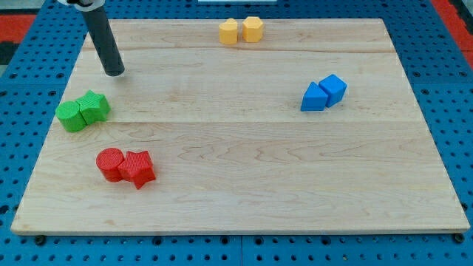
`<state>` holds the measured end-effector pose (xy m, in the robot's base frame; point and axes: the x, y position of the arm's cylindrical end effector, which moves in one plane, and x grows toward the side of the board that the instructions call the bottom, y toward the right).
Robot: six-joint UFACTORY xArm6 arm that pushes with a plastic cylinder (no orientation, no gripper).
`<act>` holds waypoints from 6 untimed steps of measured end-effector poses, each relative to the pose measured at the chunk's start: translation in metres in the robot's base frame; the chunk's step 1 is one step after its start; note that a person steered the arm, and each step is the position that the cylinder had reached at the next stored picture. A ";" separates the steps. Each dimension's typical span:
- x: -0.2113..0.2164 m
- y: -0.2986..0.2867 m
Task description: Separate the green circle from green star
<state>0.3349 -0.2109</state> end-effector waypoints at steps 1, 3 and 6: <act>0.017 0.038; 0.082 0.078; 0.132 -0.028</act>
<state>0.4672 -0.2389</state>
